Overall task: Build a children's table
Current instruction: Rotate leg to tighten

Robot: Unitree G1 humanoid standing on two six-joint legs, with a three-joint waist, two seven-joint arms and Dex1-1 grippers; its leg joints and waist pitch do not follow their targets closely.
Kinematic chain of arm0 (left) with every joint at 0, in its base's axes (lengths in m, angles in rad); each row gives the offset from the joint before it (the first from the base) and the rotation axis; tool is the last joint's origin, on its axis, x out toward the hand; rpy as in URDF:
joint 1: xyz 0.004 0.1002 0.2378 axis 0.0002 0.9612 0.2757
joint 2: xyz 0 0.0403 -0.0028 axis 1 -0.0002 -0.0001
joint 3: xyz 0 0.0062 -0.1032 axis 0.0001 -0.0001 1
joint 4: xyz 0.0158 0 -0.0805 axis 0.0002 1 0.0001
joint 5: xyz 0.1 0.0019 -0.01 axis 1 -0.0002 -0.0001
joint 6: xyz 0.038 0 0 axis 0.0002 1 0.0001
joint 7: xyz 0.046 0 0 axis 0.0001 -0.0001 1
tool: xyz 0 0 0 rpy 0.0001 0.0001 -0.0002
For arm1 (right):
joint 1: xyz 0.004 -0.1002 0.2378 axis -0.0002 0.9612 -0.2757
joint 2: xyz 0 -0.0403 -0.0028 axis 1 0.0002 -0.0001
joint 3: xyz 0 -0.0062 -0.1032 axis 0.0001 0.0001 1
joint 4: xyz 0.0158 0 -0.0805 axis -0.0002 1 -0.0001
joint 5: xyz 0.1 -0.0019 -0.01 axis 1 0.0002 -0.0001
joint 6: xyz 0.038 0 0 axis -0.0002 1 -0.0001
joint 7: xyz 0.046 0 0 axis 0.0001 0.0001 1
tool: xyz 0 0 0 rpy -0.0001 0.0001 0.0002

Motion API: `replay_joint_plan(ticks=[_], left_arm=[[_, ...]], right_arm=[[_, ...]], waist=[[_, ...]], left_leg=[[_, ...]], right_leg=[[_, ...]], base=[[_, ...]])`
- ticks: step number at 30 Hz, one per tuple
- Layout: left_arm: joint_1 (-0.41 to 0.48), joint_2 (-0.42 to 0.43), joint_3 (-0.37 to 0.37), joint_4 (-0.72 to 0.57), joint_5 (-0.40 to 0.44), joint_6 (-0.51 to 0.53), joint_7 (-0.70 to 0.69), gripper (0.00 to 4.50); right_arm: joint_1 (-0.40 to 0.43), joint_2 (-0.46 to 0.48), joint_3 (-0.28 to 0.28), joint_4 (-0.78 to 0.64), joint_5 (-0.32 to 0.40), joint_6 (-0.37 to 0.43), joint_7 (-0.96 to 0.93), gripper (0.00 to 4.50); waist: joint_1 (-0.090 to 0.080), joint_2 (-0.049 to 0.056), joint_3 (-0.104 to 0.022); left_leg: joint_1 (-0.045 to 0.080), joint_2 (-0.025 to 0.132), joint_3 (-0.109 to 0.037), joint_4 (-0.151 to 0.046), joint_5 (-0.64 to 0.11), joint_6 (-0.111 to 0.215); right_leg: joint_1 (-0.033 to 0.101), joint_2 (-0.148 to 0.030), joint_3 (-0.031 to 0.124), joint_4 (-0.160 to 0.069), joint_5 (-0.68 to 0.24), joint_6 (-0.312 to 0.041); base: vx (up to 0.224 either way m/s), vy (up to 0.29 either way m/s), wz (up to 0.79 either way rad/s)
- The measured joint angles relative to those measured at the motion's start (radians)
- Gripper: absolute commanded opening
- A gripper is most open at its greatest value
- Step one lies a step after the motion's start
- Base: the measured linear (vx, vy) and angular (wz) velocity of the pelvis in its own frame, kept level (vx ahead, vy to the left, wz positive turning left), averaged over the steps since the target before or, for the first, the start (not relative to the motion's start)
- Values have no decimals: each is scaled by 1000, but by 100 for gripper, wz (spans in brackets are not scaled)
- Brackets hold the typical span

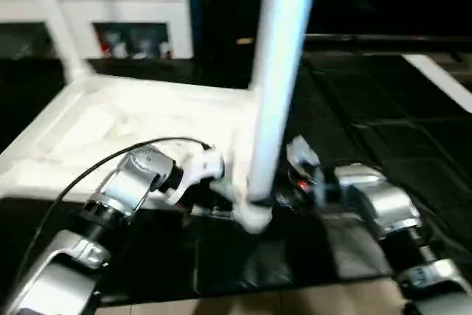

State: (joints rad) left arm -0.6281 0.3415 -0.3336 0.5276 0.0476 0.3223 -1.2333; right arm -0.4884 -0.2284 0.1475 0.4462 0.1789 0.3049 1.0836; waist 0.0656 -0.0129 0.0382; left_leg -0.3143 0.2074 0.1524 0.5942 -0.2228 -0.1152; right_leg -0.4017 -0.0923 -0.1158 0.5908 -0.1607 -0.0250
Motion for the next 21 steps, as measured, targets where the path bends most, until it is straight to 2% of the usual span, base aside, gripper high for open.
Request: replay_joint_plan(ticks=[4,7,10,14,15,18,21], left_arm=[[-28,-81,63,38,0,110,177,0],[-42,-136,105,68,0,141,297,0],[-51,-188,145,91,-2,151,400,0],[-51,-205,165,95,-10,151,435,0],[-51,-205,167,92,-11,151,435,0],[-50,-200,163,82,-11,151,429,0],[-48,-188,159,76,-10,144,408,0]], right_arm=[[-40,105,-77,59,-28,22,-275,204],[-80,163,-119,111,-42,23,-439,204],[-119,204,-146,160,-63,3,-565,204],[-136,219,-148,190,-79,-36,-608,204],[-136,220,-149,190,-85,-44,-608,258],[-136,228,-151,184,-85,-49,-606,271],[-127,229,-151,173,-84,-57,-583,310]], waist=[[-38,2,0],[-63,3,0],[-82,3,0],[-84,2,0],[-82,2,-1],[-75,2,-1],[-68,2,-1]], left_leg=[[-4,0,-8,1,0,0],[-10,4,-18,2,0,0],[-18,3,-25,2,0,1],[-17,2,-23,2,-2,4],[-17,2,-23,2,-3,4],[-16,1,-23,-1,-3,4],[-16,3,-23,-6,-3,5]], right_leg=[[2,0,-17,-19,0,0],[6,-2,-41,-40,0,0],[5,-2,-46,-50,0,0],[3,-2,-38,-47,15,-7],[2,-2,-36,-45,22,-9],[-3,-2,-34,-34,29,-8],[-7,2,-35,-29,27,-10]], base=[[0,0,0],[0,0,0],[0,0,0],[0,0,0],[0,0,0],[0,0,0],[0,0,0]])
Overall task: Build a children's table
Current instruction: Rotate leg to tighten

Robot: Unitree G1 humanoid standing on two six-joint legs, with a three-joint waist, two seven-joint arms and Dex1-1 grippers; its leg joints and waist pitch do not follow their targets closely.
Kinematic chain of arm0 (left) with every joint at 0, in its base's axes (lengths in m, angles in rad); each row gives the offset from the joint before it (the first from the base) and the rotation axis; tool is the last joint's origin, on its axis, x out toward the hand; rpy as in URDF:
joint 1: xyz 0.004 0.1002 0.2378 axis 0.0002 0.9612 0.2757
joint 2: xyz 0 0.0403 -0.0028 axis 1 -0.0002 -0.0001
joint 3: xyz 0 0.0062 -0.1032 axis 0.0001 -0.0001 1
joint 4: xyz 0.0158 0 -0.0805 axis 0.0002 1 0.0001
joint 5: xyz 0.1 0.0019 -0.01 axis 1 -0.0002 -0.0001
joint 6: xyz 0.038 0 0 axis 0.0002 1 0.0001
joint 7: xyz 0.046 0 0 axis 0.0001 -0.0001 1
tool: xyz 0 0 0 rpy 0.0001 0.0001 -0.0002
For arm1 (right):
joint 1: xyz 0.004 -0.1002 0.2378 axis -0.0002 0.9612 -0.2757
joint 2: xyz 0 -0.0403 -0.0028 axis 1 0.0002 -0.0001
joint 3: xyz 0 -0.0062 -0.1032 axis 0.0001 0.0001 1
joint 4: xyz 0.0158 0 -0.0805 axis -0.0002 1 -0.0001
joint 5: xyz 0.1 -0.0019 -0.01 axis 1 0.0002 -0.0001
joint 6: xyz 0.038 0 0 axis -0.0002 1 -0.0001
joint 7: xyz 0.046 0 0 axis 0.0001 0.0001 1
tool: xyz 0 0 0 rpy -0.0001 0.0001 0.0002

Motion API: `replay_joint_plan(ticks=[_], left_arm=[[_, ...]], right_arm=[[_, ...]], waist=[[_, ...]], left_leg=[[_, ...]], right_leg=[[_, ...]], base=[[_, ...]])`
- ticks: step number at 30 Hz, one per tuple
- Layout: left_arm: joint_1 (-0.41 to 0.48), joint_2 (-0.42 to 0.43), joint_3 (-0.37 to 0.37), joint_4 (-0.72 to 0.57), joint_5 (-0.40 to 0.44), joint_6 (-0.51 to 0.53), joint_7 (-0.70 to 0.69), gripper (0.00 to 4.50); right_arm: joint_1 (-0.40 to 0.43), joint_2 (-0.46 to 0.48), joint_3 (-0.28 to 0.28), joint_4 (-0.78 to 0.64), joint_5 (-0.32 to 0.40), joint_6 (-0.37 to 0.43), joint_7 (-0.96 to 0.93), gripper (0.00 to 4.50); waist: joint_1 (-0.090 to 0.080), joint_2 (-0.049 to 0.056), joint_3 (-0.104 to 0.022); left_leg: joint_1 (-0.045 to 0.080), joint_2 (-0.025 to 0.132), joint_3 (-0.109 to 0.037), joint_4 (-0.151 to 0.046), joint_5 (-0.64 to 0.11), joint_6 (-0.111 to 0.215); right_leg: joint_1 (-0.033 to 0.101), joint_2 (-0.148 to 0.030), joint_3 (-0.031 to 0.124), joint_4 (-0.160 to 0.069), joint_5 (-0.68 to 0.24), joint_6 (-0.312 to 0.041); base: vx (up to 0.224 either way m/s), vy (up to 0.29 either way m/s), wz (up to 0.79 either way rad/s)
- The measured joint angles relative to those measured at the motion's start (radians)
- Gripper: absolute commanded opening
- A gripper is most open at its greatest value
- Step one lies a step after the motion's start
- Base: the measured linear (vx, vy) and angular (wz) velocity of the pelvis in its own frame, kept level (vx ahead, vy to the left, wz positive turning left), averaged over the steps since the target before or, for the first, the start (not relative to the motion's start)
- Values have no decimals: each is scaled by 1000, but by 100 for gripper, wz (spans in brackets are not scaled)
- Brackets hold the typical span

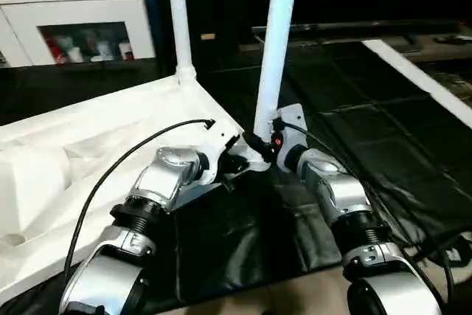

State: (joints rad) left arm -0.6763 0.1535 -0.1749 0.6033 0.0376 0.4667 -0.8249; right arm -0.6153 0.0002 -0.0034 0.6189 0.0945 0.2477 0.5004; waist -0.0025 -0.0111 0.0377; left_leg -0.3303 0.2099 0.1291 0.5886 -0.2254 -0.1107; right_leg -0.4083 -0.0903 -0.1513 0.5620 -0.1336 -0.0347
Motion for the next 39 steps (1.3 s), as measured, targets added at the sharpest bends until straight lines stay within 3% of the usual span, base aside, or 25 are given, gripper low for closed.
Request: replay_joint_plan(ticks=[5,9,17,25,31,35,39], left_arm=[[17,39,-28,-24,-4,-42,-76,0],[41,102,-68,-62,-12,-77,-185,0],[50,177,-122,-70,-14,-169,-348,0],[53,247,-170,-72,-25,-269,-511,0],[53,280,-215,-84,-23,-323,-610,0],[53,287,-235,-95,-21,-348,-645,0],[53,290,-256,-107,-18,-369,-662,0]], right_arm=[[66,-41,14,-57,22,-18,122,352],[125,-137,69,-107,53,-21,313,371],[161,-269,120,-170,94,6,574,444],[182,-414,173,-238,127,8,829,444],[176,-415,184,-240,136,-18,871,444],[170,-415,206,-240,140,-32,909,444],[170,-414,211,-241,154,-22,967,411]], waist=[[9,2,1],[22,2,1],[46,2,1],[71,0,2],[95,0,2],[102,0,2],[105,-2,2]], left_leg=[[-1,3,0,-2,2,1],[-1,2,2,-2,2,0],[-1,9,13,-1,1,-5],[-1,12,17,-1,3,-1],[0,13,20,0,3,-2],[0,14,25,0,3,-4],[3,13,30,2,2,-5]], right_leg=[[-1,0,0,1,-1,-1],[-1,-2,2,0,-1,-2],[-1,-2,2,1,-1,-1],[-1,-2,2,1,-1,-1],[-1,-2,3,3,-2,1],[-1,-2,9,4,-2,1],[-2,-2,23,16,-8,2]], base=[[0,0,0],[0,0,0],[0,0,0],[0,0,0],[0,0,0],[0,0,0],[0,0,0]])
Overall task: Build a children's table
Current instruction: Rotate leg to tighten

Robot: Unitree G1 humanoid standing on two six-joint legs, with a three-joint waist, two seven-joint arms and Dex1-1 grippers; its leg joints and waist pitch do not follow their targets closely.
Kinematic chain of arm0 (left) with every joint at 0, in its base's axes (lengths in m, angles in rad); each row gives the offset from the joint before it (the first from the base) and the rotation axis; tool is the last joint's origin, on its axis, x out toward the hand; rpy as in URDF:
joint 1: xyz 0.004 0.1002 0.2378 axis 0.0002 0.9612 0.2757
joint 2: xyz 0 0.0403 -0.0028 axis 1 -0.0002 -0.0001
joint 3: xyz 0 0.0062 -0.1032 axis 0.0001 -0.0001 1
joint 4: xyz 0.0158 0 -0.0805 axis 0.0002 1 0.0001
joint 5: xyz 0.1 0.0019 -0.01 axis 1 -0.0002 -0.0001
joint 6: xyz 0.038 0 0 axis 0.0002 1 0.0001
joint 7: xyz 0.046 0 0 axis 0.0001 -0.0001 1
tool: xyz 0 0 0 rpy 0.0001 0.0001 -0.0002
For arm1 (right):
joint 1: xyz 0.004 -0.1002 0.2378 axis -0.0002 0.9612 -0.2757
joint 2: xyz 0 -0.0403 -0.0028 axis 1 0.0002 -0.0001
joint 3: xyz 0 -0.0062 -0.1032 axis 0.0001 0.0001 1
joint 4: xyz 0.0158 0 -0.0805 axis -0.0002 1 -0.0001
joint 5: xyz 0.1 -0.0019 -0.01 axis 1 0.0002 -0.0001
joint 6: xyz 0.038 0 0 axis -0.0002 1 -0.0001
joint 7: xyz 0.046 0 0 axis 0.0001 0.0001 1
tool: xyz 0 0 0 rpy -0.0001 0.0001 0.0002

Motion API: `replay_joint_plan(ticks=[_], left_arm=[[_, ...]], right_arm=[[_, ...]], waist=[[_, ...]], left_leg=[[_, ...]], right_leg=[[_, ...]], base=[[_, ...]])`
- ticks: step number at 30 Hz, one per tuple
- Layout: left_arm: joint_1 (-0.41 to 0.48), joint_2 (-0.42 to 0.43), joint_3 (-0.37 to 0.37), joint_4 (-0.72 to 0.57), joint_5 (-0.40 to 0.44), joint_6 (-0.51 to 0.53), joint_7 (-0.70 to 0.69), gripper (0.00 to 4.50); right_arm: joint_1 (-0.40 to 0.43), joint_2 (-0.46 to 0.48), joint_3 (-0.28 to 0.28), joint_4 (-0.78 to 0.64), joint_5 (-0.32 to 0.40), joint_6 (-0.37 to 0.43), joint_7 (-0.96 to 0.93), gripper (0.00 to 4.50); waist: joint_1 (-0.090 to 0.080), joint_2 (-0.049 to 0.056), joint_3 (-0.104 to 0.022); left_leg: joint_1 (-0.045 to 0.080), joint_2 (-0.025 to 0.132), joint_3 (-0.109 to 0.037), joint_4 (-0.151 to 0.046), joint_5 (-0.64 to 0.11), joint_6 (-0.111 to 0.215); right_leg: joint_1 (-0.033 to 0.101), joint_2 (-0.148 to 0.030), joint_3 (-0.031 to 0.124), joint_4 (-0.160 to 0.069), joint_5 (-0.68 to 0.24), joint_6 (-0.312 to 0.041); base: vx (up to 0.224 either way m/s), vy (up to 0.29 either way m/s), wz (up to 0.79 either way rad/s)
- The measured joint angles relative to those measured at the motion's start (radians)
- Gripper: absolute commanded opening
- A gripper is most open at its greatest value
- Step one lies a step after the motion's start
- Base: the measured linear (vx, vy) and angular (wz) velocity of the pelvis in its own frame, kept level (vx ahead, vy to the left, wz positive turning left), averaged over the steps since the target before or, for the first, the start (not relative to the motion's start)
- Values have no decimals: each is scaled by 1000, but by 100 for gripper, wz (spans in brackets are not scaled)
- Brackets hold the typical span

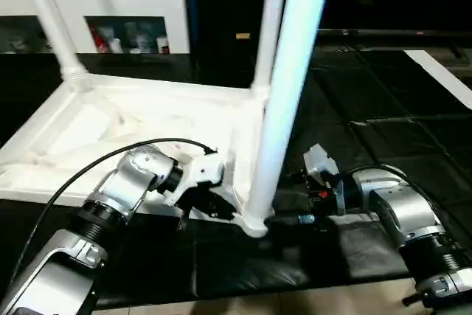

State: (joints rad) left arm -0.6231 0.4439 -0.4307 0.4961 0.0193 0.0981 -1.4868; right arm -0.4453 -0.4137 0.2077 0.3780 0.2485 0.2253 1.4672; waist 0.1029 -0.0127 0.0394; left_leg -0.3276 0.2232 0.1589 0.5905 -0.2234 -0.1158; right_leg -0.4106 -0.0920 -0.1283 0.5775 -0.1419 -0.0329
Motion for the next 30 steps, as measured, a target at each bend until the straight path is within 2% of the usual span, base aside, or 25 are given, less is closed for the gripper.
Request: replay_joint_plan(ticks=[2,4,6,9,14,17,19,25,30], left_arm=[[0,0,-4,-1,2,-9,-7,0],[0,0,-7,-2,5,-16,-11,0],[0,0,-11,-6,7,-18,-12,0],[0,-2,-19,-13,6,-24,-17,0],[0,0,-21,-13,7,-33,-20,0],[0,-1,-22,-13,9,-35,-20,0],[0,-1,-23,-13,9,-35,-20,0],[0,-3,-25,-13,9,-34,-14,0],[0,-11,-23,-13,10,-25,-5,0]], right_arm=[[-2,0,3,0,9,7,14,405],[-14,1,18,0,17,16,27,371],[-29,1,36,0,20,31,49,365],[-31,7,44,5,20,36,62,328],[-54,16,53,47,18,37,71,285],[-64,24,56,64,17,37,69,274],[-67,26,56,68,17,38,69,246],[-78,27,59,78,14,38,67,213],[-75,23,59,77,14,36,67,209]], waist=[[2,0,0],[3,0,0],[5,-2,-1],[11,-3,-1],[11,-3,-1],[12,-3,-1],[12,-3,-1],[13,-4,-1],[14,-4,-1]], left_leg=[[1,0,4,0,0,-1],[2,0,5,0,0,-1],[2,0,6,0,0,-1],[1,1,7,0,0,0],[1,0,8,0,0,0],[1,1,8,0,0,0],[1,1,8,0,0,0],[1,0,8,1,0,0],[2,0,8,1,0,0]], right_leg=[[0,0,4,2,-2,2],[0,0,5,2,-2,2],[0,0,7,2,-3,4],[0,0,9,3,-3,4],[0,0,9,3,-4,4],[0,0,9,3,-4,5],[0,0,10,4,-4,5],[0,0,10,7,-6,5],[1,0,12,8,-7,5]], base=[[0,0,0],[0,0,0],[0,0,0],[0,0,0],[0,0,0],[0,0,0],[0,0,0],[0,0,0],[0,0,0]])
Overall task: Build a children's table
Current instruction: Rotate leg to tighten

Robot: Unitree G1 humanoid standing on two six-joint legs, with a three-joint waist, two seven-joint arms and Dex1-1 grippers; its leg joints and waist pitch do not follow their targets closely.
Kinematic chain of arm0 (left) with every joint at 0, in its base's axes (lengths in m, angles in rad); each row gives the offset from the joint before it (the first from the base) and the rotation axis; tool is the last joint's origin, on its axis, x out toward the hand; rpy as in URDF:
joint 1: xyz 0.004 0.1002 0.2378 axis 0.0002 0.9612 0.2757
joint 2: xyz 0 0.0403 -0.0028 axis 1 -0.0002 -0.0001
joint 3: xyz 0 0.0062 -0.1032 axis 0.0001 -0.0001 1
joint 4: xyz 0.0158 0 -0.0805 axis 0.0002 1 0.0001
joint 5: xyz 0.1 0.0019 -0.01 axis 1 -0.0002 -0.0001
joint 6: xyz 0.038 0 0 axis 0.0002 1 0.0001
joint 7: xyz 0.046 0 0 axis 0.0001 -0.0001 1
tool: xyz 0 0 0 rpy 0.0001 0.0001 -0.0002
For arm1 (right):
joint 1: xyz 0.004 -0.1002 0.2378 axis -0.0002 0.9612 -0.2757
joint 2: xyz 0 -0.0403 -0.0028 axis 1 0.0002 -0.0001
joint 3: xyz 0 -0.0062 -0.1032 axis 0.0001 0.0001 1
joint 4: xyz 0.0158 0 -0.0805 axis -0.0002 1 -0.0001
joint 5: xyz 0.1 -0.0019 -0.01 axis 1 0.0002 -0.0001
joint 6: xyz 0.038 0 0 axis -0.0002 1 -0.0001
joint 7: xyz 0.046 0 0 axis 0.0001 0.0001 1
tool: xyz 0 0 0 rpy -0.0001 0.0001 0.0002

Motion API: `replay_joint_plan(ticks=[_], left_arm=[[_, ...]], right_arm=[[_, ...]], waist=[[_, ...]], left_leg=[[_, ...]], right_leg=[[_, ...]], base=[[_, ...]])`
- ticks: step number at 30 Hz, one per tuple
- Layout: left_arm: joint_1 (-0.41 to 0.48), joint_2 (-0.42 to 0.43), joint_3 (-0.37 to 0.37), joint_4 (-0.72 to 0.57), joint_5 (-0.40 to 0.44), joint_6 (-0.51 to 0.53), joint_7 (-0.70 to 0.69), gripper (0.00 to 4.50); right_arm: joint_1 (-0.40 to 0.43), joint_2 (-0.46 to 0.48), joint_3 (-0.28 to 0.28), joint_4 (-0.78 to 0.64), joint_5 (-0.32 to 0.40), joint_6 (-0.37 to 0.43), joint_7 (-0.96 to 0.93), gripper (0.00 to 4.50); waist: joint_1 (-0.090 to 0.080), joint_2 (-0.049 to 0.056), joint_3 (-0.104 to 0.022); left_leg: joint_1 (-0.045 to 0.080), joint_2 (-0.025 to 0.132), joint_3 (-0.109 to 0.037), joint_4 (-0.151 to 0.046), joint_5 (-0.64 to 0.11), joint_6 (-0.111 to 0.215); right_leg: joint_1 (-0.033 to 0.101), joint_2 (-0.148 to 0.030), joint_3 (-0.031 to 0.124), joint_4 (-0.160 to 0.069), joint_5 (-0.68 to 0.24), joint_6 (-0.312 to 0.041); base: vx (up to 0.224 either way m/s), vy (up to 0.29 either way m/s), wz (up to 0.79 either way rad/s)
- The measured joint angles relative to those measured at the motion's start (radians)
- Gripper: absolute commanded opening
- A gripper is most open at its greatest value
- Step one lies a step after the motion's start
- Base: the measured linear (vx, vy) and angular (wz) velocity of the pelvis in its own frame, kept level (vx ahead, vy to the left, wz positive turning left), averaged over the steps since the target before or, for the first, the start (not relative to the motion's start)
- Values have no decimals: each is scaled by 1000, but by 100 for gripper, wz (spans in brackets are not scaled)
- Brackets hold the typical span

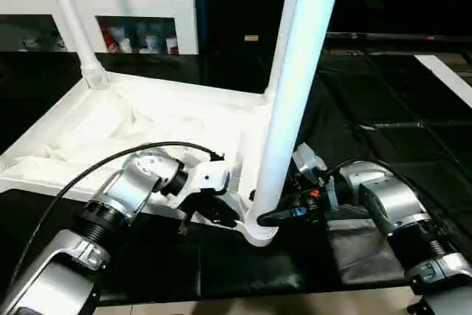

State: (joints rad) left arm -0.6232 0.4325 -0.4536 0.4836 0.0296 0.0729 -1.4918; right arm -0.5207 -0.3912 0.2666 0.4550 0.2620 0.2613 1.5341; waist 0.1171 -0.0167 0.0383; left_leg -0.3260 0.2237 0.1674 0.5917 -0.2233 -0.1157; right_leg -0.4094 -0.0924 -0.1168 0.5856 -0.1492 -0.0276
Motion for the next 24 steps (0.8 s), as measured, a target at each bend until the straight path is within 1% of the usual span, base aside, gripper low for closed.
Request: replay_joint_plan(ticks=[6,10,15,18,21,24], left_arm=[[0,-19,5,0,-2,25,11,0],[2,-24,7,1,-5,41,18,0],[7,-37,16,6,-5,73,26,0],[7,-41,16,10,-6,84,30,0],[7,-44,16,15,-6,88,32,0],[7,-46,18,18,-6,90,32,0]], right_arm=[[42,-3,-10,-52,1,-5,-24,209],[78,0,-25,-87,2,-20,-53,204],[136,0,-49,-145,6,-24,-99,198],[160,-1,-57,-174,6,-22,-120,198],[168,-1,-60,-183,7,-20,-129,198],[169,-3,-60,-189,7,-11,-131,196]], waist=[[3,1,0],[4,2,-1],[4,9,-3],[2,13,-5],[-1,15,-6],[-1,15,-6]], left_leg=[[0,-1,3,0,0,1],[1,-1,3,0,1,2],[5,-2,4,0,1,2],[5,-4,4,0,1,2],[5,-5,4,0,1,3],[5,-6,4,0,2,3]], right_leg=[[2,0,7,0,-1,2],[2,0,8,1,-1,2],[7,0,12,1,-6,10],[8,1,16,1,-7,11],[8,1,19,1,-7,11],[8,1,19,1,-7,12]], base=[[0,0,0],[0,0,0],[0,0,0],[0,0,0],[0,0,0],[0,0,0]])
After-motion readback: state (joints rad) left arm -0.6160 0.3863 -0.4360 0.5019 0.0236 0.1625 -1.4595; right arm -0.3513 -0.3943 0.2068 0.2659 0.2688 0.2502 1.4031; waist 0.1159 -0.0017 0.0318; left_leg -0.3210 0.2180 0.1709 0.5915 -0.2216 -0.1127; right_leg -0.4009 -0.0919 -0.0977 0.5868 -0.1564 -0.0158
